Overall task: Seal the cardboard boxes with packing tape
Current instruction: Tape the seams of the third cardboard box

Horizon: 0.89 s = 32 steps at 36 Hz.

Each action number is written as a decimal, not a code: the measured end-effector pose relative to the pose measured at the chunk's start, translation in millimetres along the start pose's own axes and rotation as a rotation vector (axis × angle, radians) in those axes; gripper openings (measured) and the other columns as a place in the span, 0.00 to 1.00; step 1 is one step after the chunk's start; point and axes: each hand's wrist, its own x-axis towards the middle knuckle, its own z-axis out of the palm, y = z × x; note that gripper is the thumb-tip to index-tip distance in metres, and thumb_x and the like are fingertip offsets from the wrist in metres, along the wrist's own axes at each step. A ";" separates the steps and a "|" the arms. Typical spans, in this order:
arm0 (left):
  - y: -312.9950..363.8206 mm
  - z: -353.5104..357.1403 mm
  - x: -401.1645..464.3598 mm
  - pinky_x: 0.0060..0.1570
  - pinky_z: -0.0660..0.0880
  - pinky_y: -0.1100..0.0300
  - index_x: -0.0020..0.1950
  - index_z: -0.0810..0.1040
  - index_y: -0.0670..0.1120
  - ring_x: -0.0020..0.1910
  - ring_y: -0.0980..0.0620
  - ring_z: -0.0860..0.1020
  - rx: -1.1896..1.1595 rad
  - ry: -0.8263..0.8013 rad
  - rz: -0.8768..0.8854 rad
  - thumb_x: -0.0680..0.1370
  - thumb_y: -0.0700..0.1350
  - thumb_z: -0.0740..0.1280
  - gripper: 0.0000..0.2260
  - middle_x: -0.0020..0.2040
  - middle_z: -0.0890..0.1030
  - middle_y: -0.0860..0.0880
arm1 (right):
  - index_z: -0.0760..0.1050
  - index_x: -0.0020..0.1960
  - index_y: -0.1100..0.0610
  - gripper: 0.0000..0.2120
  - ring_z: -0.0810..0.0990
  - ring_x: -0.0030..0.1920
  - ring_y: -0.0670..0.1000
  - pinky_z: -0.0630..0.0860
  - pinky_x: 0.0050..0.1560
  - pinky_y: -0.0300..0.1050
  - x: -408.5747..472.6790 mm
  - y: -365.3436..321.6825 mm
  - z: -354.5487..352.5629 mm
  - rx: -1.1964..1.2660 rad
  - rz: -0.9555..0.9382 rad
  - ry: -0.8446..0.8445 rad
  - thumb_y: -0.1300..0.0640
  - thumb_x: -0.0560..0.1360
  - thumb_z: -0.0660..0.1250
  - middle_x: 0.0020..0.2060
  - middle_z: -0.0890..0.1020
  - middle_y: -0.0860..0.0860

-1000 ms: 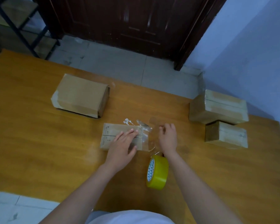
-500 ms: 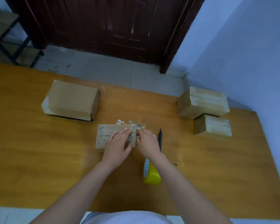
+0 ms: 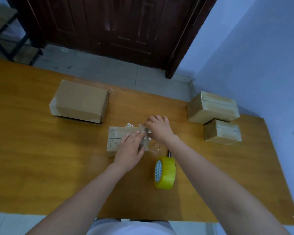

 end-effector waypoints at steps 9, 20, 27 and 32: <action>-0.9 -0.3 1.3 0.73 0.45 0.61 0.76 0.59 0.46 0.75 0.54 0.58 0.023 -0.029 0.018 0.81 0.46 0.59 0.24 0.75 0.65 0.49 | 0.79 0.54 0.53 0.11 0.74 0.59 0.54 0.63 0.59 0.49 19.6 -0.6 -9.6 -0.224 -0.103 -0.048 0.60 0.77 0.60 0.53 0.80 0.50; -1.9 2.0 -0.4 0.73 0.45 0.60 0.76 0.59 0.46 0.75 0.54 0.58 0.039 -0.029 0.028 0.81 0.47 0.59 0.24 0.74 0.66 0.49 | 0.78 0.51 0.59 0.10 0.80 0.47 0.58 0.71 0.39 0.45 18.6 -8.8 -8.8 -0.004 0.140 -0.147 0.63 0.77 0.59 0.48 0.81 0.55; 0.8 0.8 0.4 0.73 0.45 0.61 0.76 0.59 0.47 0.75 0.54 0.59 0.062 -0.022 0.016 0.81 0.48 0.58 0.23 0.75 0.65 0.49 | 0.76 0.47 0.59 0.05 0.76 0.40 0.55 0.72 0.38 0.45 17.4 -8.6 -13.4 0.099 0.180 -0.223 0.63 0.76 0.61 0.40 0.75 0.53; 1.9 4.9 0.4 0.73 0.46 0.60 0.75 0.61 0.47 0.74 0.54 0.60 0.060 -0.010 0.001 0.81 0.47 0.59 0.22 0.74 0.67 0.49 | 0.74 0.43 0.60 0.06 0.76 0.39 0.55 0.70 0.36 0.43 13.9 -10.2 -5.5 0.356 0.280 -0.291 0.67 0.76 0.60 0.39 0.78 0.55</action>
